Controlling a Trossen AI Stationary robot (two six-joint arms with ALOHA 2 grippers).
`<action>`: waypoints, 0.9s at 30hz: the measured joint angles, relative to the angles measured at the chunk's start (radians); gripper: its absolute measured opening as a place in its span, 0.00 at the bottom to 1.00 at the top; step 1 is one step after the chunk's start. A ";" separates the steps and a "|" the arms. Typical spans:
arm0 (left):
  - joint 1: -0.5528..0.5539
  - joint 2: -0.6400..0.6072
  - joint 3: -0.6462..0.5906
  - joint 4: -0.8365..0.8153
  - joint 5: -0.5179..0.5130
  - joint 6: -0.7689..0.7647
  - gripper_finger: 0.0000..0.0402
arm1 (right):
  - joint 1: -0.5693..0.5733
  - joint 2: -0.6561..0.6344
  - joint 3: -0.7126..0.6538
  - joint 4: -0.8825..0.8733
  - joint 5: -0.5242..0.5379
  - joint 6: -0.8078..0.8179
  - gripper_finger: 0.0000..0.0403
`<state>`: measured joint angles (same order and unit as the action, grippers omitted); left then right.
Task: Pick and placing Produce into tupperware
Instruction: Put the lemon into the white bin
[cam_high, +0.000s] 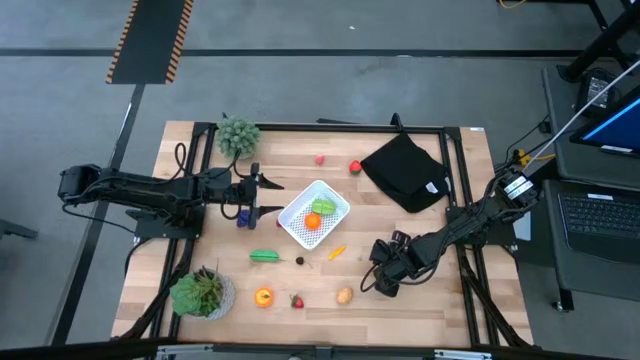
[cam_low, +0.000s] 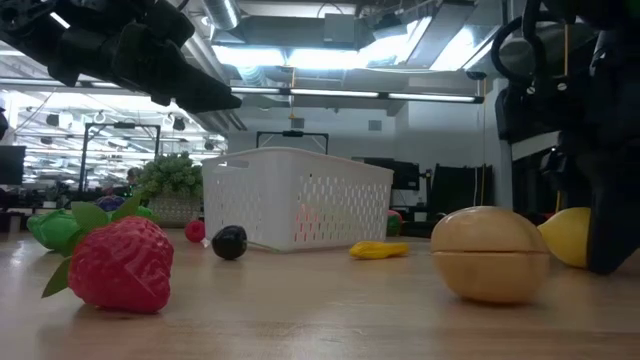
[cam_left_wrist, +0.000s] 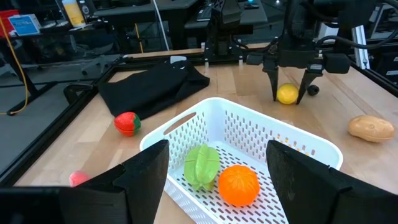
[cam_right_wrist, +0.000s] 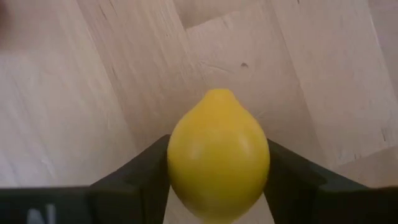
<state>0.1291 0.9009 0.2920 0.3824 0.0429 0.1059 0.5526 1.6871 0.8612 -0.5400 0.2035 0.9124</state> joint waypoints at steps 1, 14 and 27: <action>0.000 0.000 0.000 0.000 0.000 0.000 0.65 | 0.000 0.000 0.000 0.000 -0.001 0.000 0.51; 0.000 0.000 0.000 0.000 0.000 -0.010 0.65 | -0.024 -0.013 0.053 -0.008 -0.021 -0.023 0.52; -0.045 0.000 0.000 0.000 0.001 -0.026 0.65 | -0.122 -0.244 0.072 -0.008 0.152 -0.275 0.51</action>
<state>0.0843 0.9005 0.2924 0.3828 0.0438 0.0802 0.4310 1.4429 0.9333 -0.5477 0.3557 0.6370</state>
